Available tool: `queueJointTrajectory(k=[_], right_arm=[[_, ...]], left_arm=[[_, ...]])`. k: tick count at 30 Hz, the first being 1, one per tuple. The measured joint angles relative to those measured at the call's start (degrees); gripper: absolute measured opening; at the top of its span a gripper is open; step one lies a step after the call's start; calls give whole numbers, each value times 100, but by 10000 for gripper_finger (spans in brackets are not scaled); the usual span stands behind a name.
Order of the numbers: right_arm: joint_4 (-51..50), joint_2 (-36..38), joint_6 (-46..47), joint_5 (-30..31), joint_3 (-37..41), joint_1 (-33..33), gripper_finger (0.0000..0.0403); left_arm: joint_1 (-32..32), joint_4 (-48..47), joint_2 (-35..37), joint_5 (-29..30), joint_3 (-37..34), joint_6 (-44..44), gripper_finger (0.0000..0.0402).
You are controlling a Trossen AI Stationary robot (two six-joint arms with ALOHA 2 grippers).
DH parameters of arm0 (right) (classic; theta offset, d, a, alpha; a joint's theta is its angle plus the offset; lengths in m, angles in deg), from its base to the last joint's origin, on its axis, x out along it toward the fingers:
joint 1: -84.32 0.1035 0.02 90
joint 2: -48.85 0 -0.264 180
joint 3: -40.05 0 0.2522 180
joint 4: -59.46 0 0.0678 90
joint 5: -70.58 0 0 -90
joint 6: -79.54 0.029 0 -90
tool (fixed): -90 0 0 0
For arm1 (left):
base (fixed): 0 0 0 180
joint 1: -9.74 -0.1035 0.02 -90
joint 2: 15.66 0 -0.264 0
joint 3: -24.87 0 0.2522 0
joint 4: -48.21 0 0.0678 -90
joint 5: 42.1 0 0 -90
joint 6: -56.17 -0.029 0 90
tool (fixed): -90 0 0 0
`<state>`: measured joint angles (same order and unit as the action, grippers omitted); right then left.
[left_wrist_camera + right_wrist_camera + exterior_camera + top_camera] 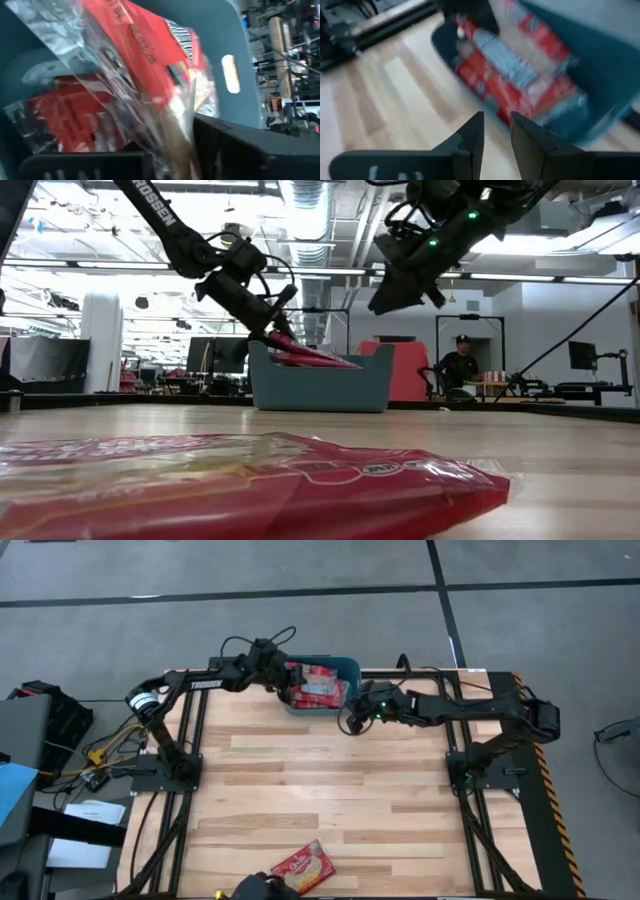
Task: Sort popcorn bags into baskets
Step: Put the top red popcorn bag into the blue bin, then put the red popcorn bag into the blue bin
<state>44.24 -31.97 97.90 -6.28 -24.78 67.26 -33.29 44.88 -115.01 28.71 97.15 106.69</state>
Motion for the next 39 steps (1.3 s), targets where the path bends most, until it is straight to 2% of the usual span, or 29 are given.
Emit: queueJointTrajectory(k=[5, 12, 17, 20, 25, 32, 36, 39], right_arm=[[86, -229, -239, -300, -329, -289, 118], [91, -396, -417, -469, -549, -422, 118], [8, -387, -493, -573, -568, -436, 118], [-6, -387, -491, -593, -568, -394, 119], [-37, -387, -538, -742, -568, -276, 119], [-33, -387, -939, -1037, -568, 126, 118], [-54, -387, -990, -1037, -568, 447, 118], [-83, -387, -1151, -1035, -568, 697, 118]], left_arm=[[-39, -20, -13, -129, -8, -205, 111], [-245, 212, 23, -854, -6, -71, 213], [-511, 214, 88, -1335, -1, 14, 255], [-677, 119, 153, -1567, -2, 29, 264], [-899, -210, 450, -1623, -6, -254, 264], [-970, -713, 1149, -1833, -6, -612, 263], [-879, -1704, 1719, -1909, -6, -1151, 263], [-713, -2636, 2209, -1697, -6, -1678, 263]])
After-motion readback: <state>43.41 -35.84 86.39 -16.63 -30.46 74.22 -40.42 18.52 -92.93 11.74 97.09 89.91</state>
